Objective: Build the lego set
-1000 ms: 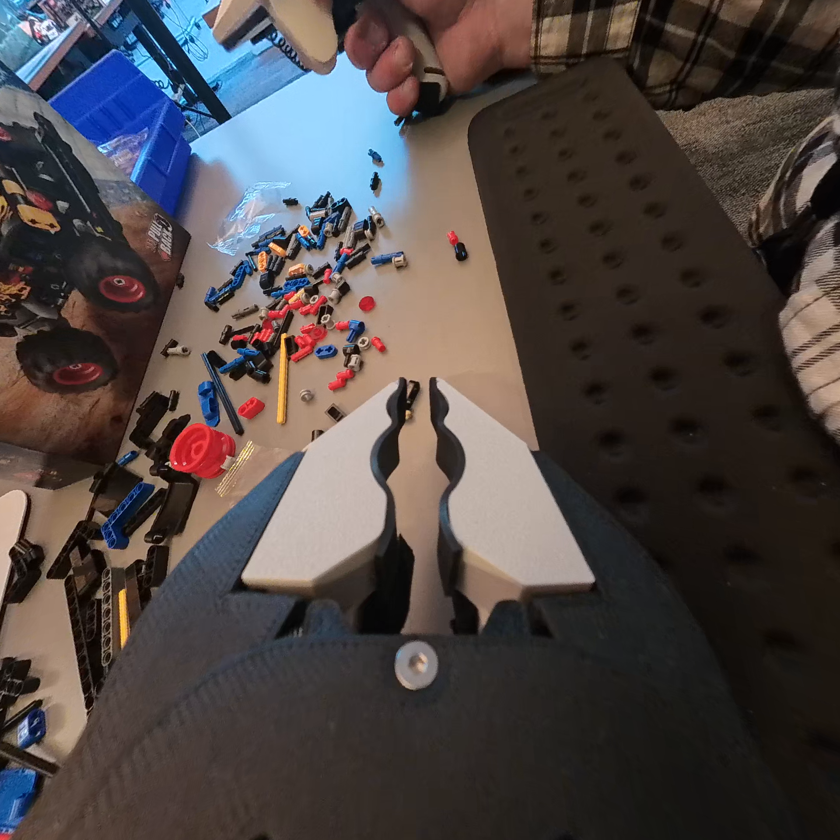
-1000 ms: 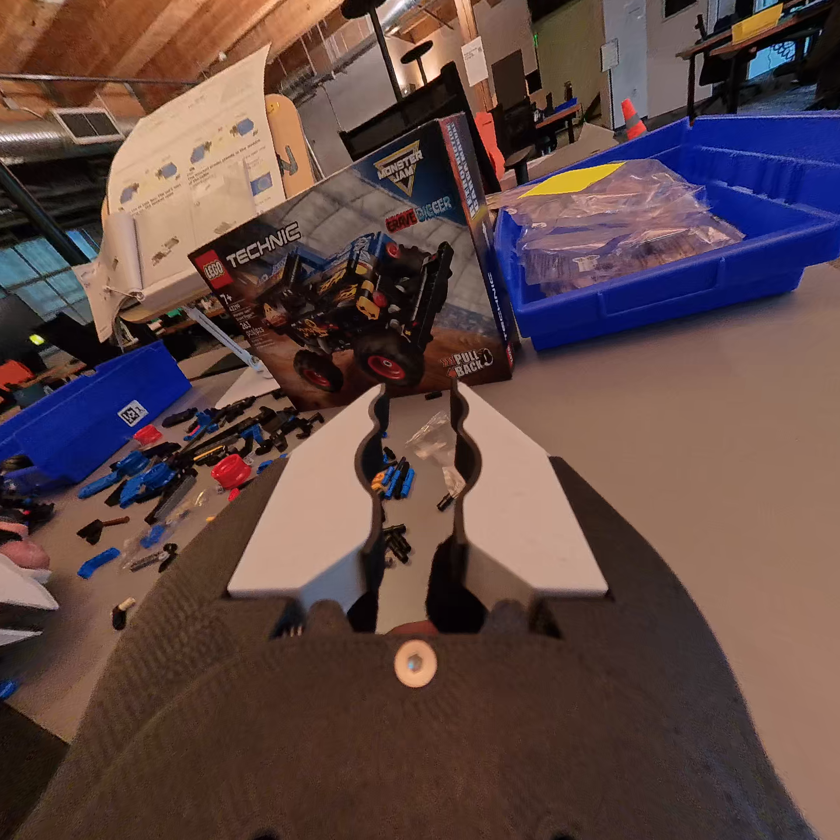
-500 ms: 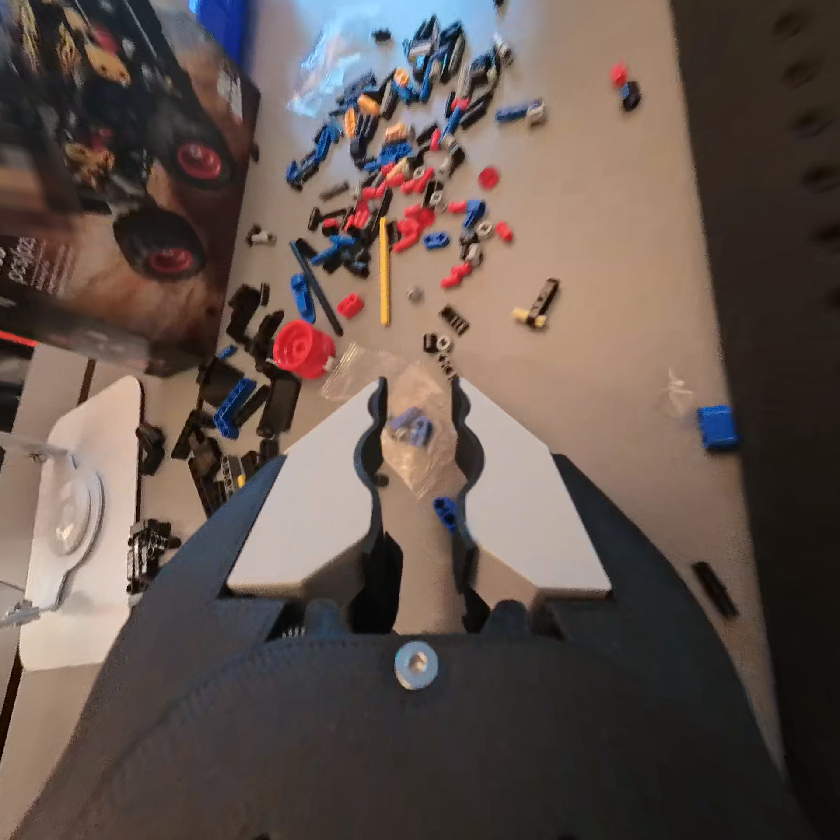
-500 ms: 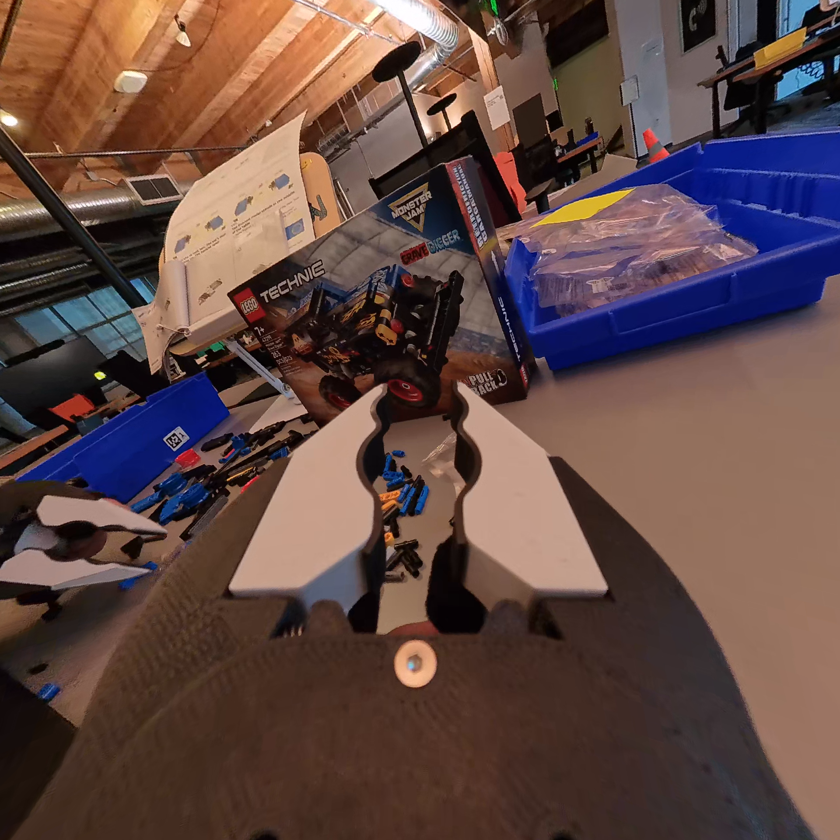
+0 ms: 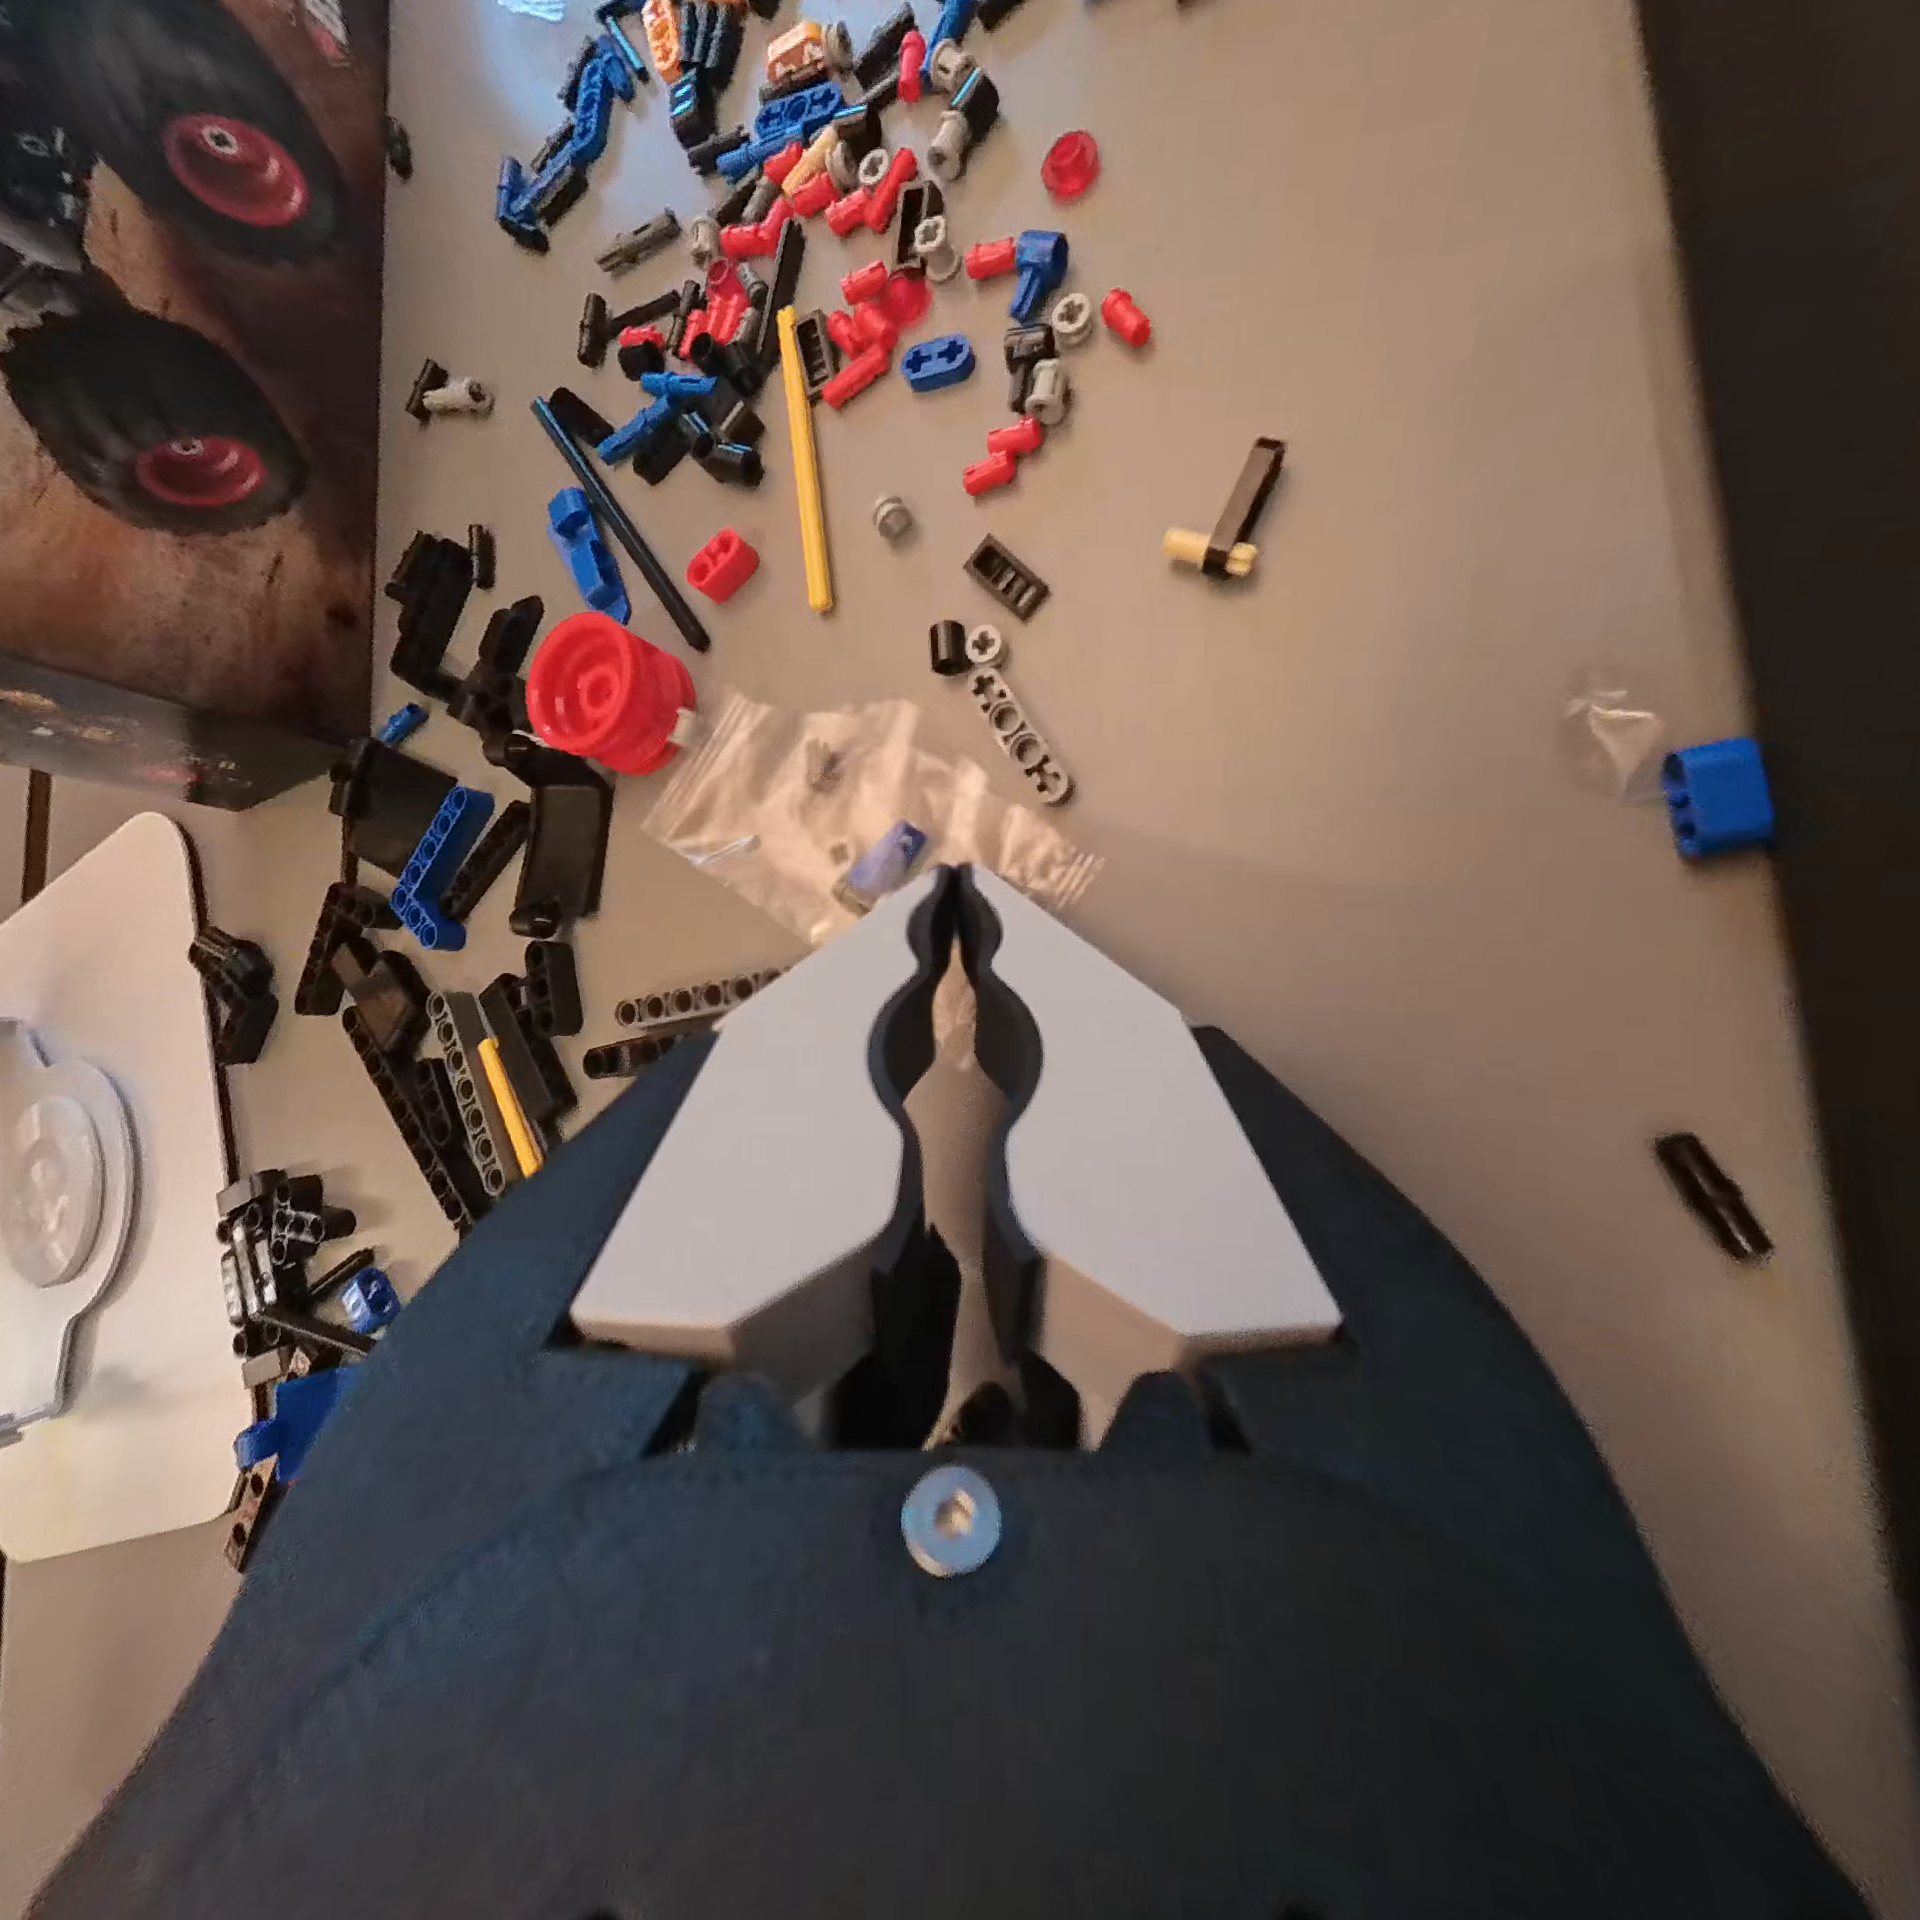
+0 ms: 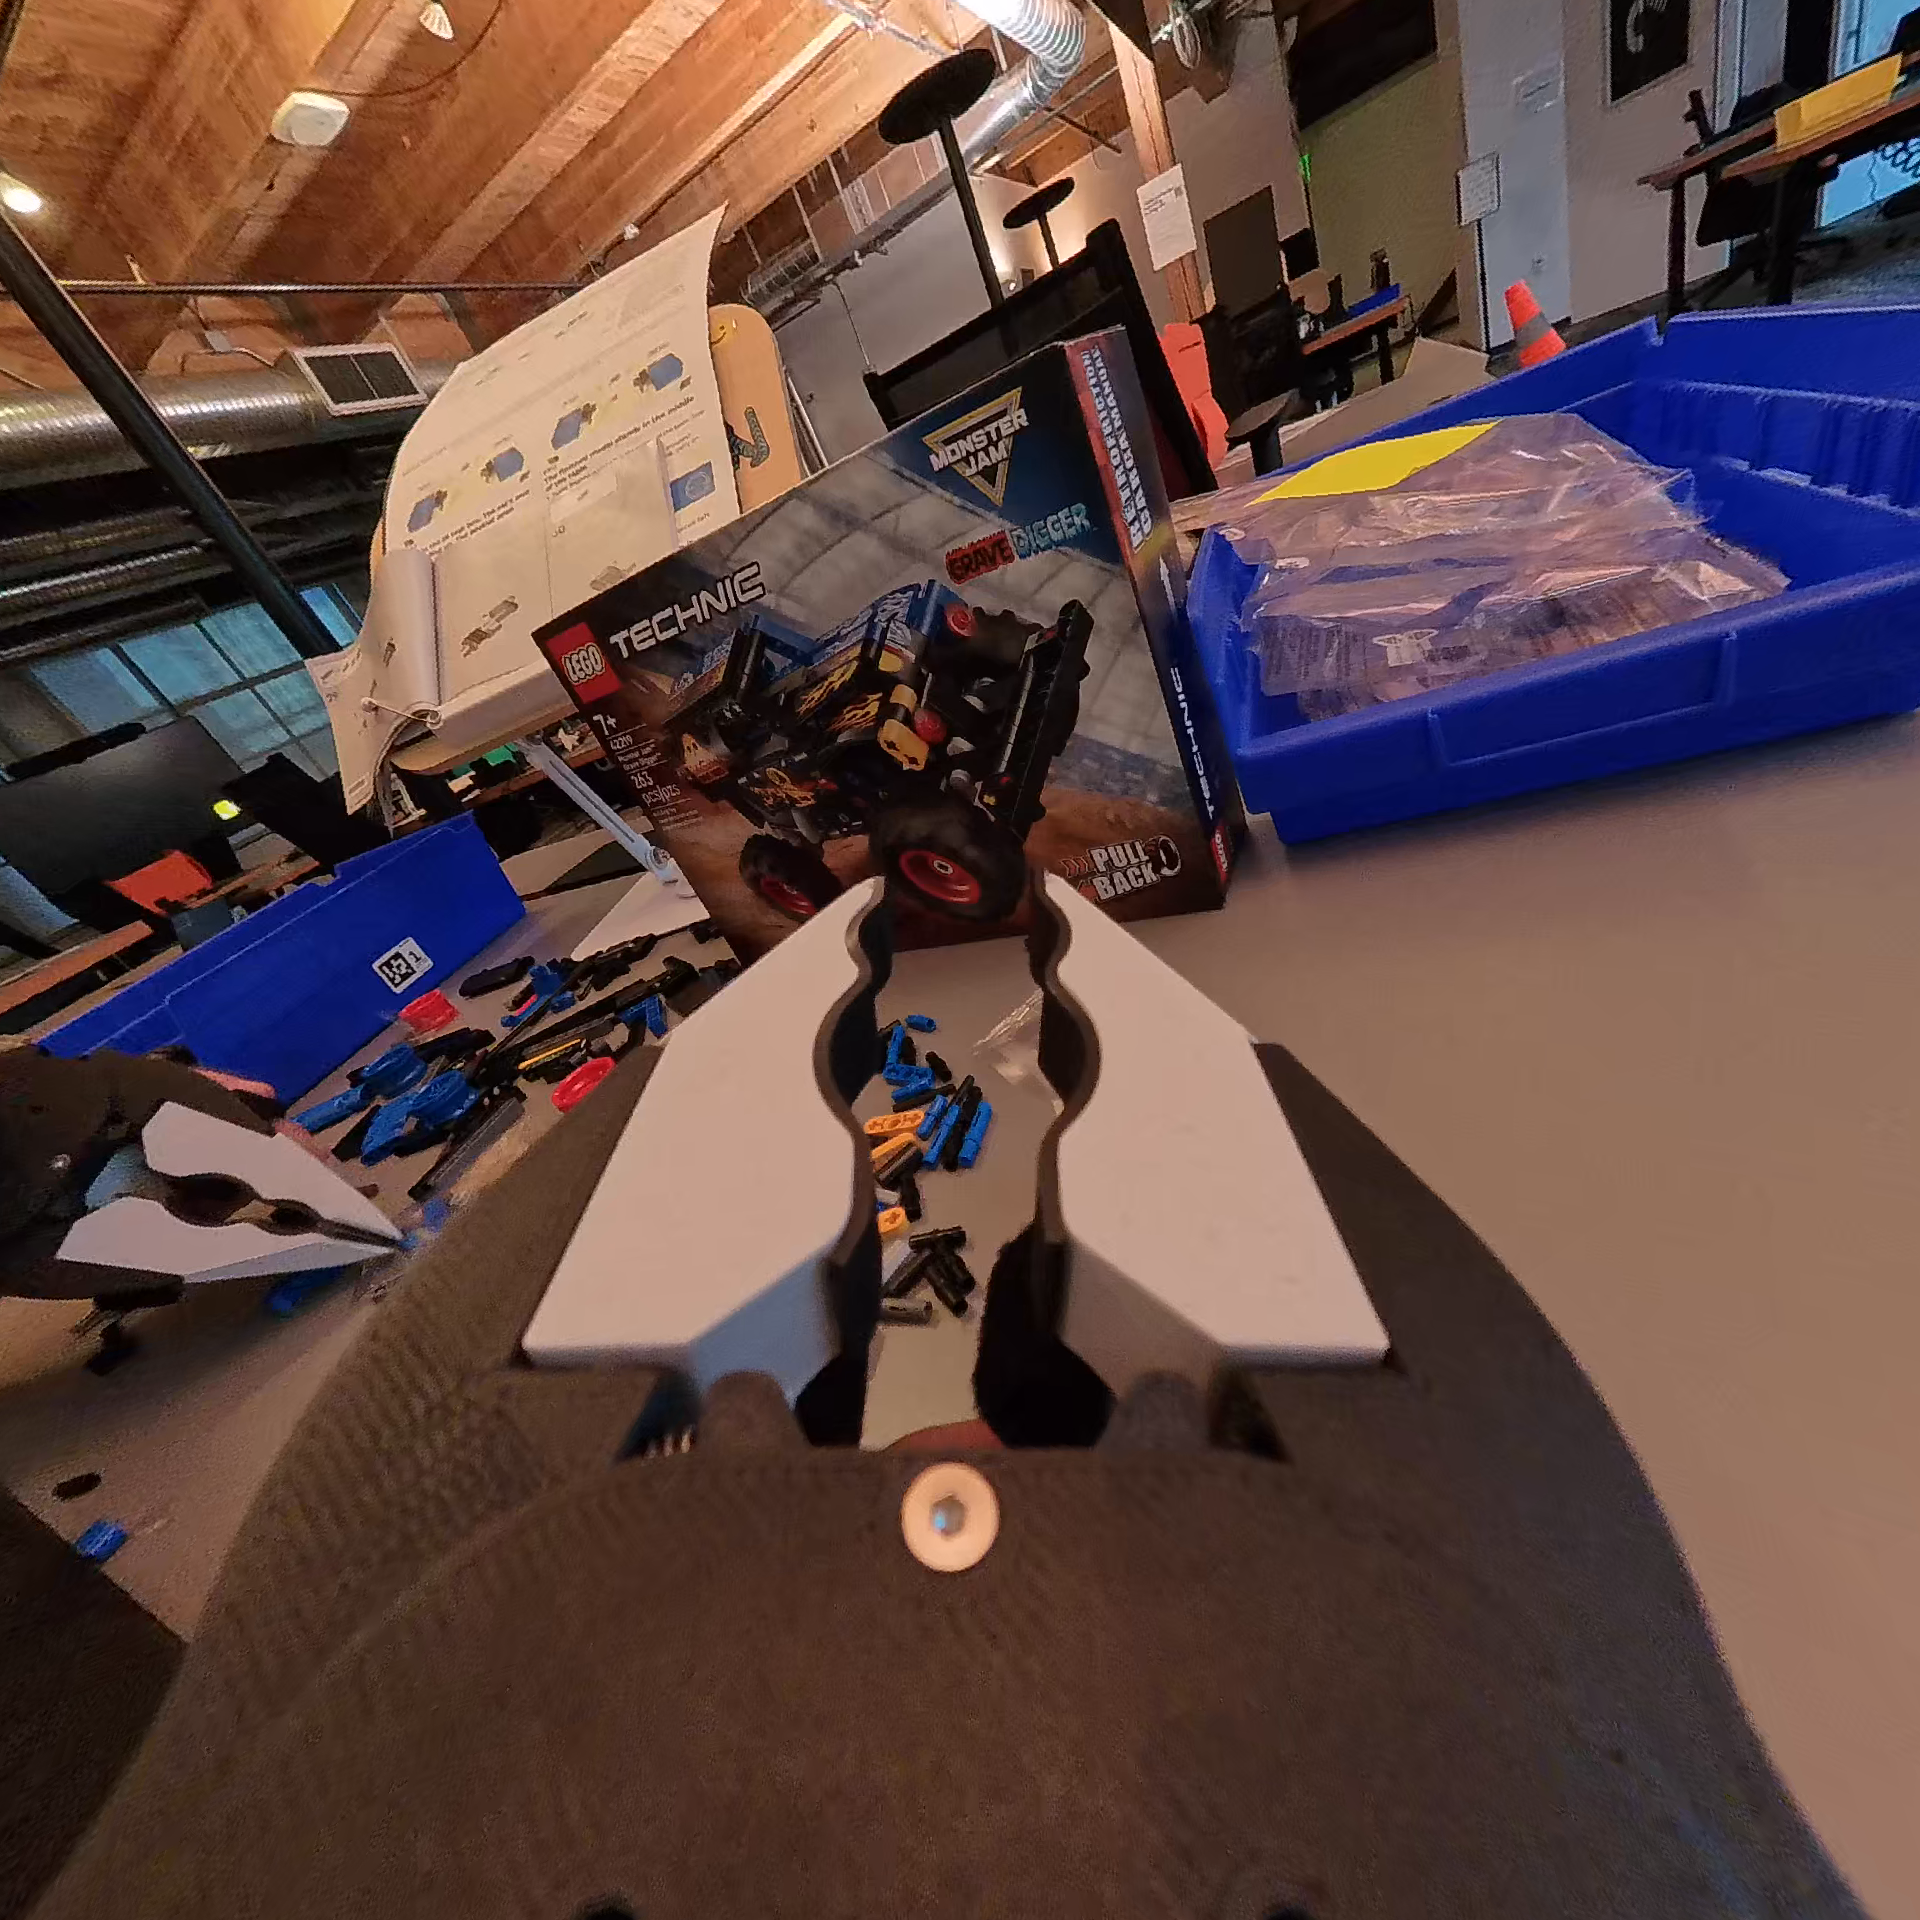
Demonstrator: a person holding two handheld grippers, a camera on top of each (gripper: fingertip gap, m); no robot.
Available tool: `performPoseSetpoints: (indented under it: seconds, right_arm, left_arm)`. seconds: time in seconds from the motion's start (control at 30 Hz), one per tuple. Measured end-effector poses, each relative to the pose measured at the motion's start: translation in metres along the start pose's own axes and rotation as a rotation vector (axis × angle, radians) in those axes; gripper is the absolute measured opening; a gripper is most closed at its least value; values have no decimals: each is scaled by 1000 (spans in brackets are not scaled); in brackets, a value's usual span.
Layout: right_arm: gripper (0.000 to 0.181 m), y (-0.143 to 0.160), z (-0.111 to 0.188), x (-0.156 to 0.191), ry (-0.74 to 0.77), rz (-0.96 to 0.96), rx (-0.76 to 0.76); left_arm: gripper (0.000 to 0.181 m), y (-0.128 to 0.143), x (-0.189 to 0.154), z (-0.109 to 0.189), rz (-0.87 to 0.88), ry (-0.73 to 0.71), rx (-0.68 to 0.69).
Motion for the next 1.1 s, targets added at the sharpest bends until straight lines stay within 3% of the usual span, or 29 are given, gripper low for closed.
performPoseSetpoints:
  seconds: [0.23,0.43,0.53,0.87,1.1]
  right_arm:
    - [25,0,-1,1,-7,0,3]
    - [25,1,-2,3,-16,2,8]
    - [25,2,-2,5,-24,3,12]
    - [25,3,-2,8,-34,9,12]
    - [25,3,-2,8,-37,12,11]
  left_arm:
    - [9,9,11,20,27,-65,11]
    - [25,49,46,45,112,-210,160]
    - [30,65,54,48,169,-196,181]
    - [5,85,62,64,232,-191,203]
    - [6,103,65,101,284,-203,253]
Point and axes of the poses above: each gripper's, where its closed fingertips meet, z back along the fingers, y out of its underside, x = y × z across the jaws, the point moved 2 cm from there along z, back along the fingers, and after that the axes turned 15 degrees about y, right-handed, at the moved point
